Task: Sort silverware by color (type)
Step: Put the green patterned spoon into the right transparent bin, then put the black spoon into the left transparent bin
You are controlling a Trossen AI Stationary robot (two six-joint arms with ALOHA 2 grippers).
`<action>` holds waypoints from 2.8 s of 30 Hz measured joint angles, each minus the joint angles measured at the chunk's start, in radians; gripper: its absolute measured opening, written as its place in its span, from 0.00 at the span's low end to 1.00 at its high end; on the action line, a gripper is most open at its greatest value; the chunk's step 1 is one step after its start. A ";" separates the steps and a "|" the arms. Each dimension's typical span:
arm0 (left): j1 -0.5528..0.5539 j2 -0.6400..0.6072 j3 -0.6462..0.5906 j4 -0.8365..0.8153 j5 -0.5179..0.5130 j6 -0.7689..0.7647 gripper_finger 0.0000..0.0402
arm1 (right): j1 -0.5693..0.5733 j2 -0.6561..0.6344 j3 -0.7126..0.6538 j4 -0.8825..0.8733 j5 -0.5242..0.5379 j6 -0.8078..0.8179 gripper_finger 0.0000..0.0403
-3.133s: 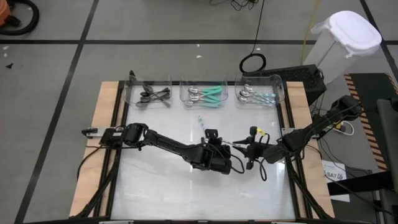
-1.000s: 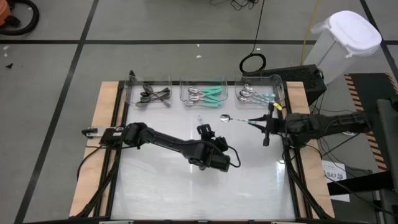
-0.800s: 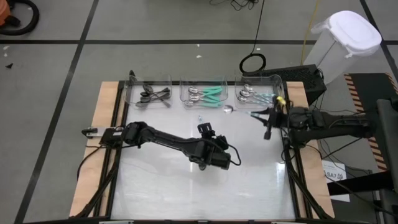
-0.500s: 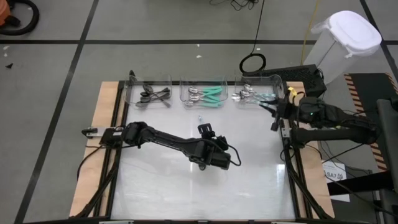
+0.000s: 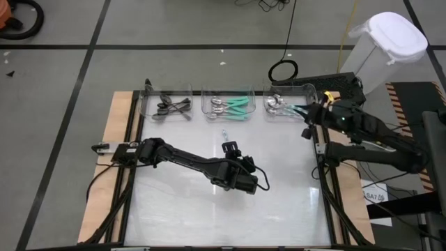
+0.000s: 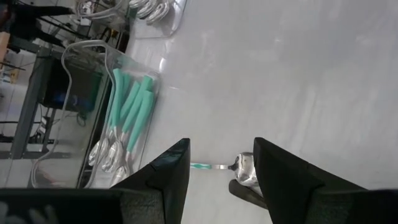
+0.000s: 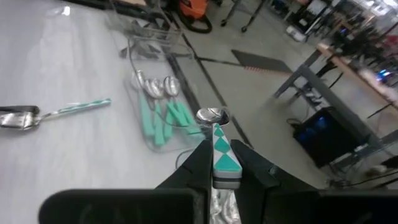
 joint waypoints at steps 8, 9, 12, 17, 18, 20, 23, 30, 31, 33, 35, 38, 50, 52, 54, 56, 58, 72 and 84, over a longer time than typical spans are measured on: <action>0.000 0.000 0.000 0.022 0.000 0.021 0.44 | -0.138 0.077 0.000 0.060 -0.118 -0.001 0.08; 0.000 0.000 0.000 0.028 0.000 0.029 0.44 | -0.155 0.082 0.000 0.063 -0.130 0.000 0.08; 0.000 0.000 0.000 0.047 0.001 0.048 0.44 | -0.205 0.086 -0.004 0.066 -0.160 0.000 0.08; -0.005 0.000 0.000 0.051 0.024 0.046 0.44 | -0.297 0.078 -0.036 0.068 -0.172 0.001 0.08; -0.007 0.000 0.000 0.051 0.025 0.044 0.44 | -0.314 0.078 -0.042 0.067 -0.180 0.000 0.08; -0.017 0.000 0.000 0.051 0.025 0.041 0.44 | -0.350 0.079 -0.054 0.068 -0.220 -0.001 0.08; -0.037 0.000 0.000 0.051 0.034 0.037 0.44 | -0.397 0.100 -0.076 0.069 -0.261 -0.005 0.08; -0.075 0.000 0.000 0.051 0.038 0.032 0.44 | -0.511 0.205 -0.112 0.086 -0.328 -0.047 0.08; -0.079 0.000 0.000 0.052 0.038 0.027 0.44 | -0.525 0.222 -0.112 0.096 -0.335 -0.051 0.08; -0.081 0.000 0.000 0.053 0.039 0.021 0.44 | -0.554 0.253 -0.112 0.112 -0.362 -0.063 0.08; -0.080 0.000 0.000 0.053 0.039 0.016 0.44 | -0.581 0.283 -0.112 0.119 -0.402 -0.068 0.08; -0.079 0.000 0.000 0.054 0.044 0.011 0.44 | -0.616 0.319 -0.112 0.128 -0.461 -0.069 0.08; -0.080 0.000 0.000 0.060 0.050 0.015 0.44 | -0.680 0.402 -0.112 0.124 -0.568 -0.081 0.10; -0.080 0.000 0.000 0.060 0.050 0.015 0.44 | -0.686 0.410 -0.112 0.122 -0.609 -0.090 0.10; -0.080 0.000 0.000 0.060 0.050 0.015 0.44 | -0.687 0.418 -0.112 0.121 -0.617 -0.094 0.10; -0.080 0.000 0.000 0.060 0.051 0.015 0.44 | -0.688 0.430 -0.112 0.120 -0.617 -0.093 0.10; -0.080 0.000 0.000 0.060 0.051 0.015 0.44 | -0.688 0.443 -0.112 0.116 -0.616 -0.093 0.11; -0.079 0.000 0.000 0.061 0.068 0.012 0.44 | -0.719 0.493 -0.111 0.113 -0.506 -0.065 0.11; -0.079 0.000 0.000 0.061 0.069 0.012 0.44 | -0.727 0.493 -0.111 0.105 -0.464 -0.064 0.29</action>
